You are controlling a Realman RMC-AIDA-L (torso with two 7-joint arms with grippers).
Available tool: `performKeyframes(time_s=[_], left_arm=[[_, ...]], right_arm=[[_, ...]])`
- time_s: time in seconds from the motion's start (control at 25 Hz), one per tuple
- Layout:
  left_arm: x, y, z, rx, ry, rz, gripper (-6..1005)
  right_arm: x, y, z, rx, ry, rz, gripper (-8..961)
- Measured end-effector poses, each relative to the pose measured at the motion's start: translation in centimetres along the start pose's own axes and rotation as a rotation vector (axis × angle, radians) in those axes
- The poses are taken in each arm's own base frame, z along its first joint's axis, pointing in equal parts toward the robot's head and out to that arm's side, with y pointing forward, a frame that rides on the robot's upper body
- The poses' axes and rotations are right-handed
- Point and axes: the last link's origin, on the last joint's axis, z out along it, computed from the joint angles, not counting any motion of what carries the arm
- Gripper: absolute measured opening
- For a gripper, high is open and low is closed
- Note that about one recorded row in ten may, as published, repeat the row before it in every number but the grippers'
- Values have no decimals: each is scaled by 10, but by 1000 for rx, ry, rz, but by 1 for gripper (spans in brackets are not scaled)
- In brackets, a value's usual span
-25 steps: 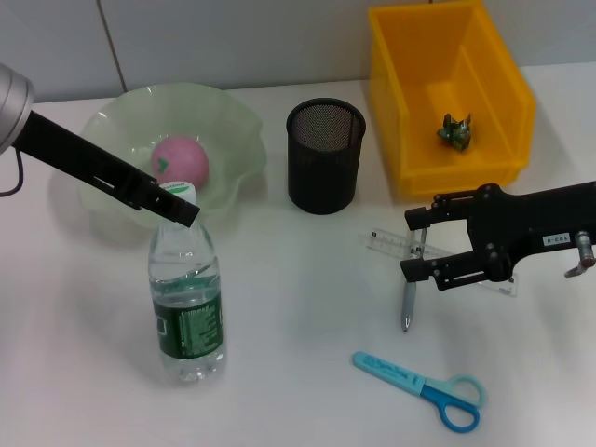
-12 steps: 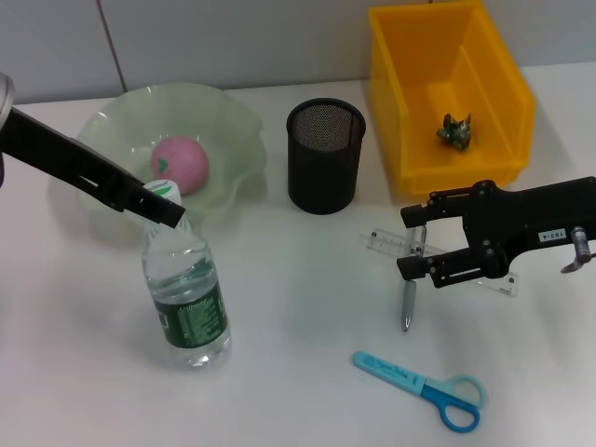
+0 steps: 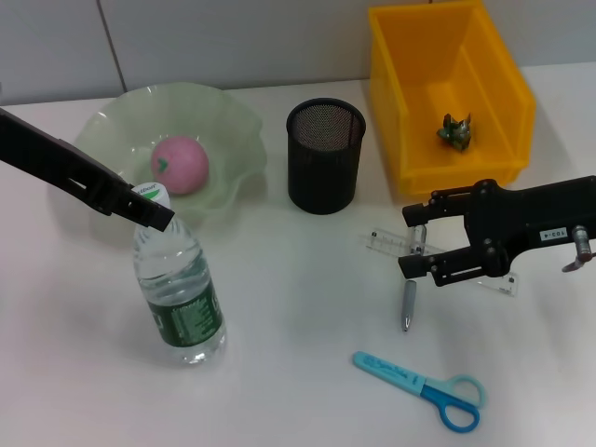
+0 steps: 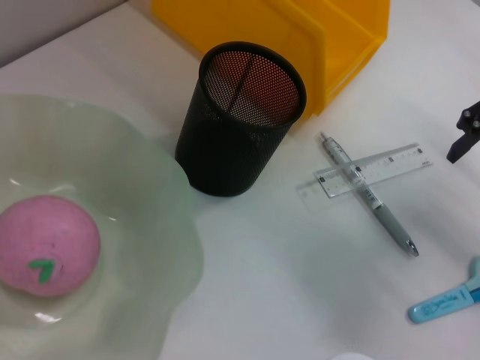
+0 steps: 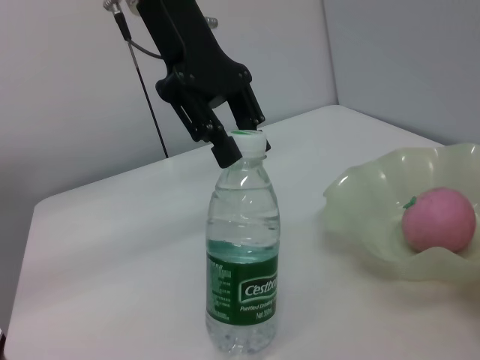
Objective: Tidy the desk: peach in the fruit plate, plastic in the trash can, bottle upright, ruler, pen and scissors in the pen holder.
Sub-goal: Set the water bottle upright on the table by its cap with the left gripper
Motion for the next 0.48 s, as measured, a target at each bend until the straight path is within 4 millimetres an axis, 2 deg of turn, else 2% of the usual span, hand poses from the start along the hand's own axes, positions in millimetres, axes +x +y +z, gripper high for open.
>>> performKeyframes(time_s=[0.48], left_arm=[[-3, 3, -12, 37, 10, 29, 434]], right_arm=[[-2, -1, 0, -1, 0, -4, 770]])
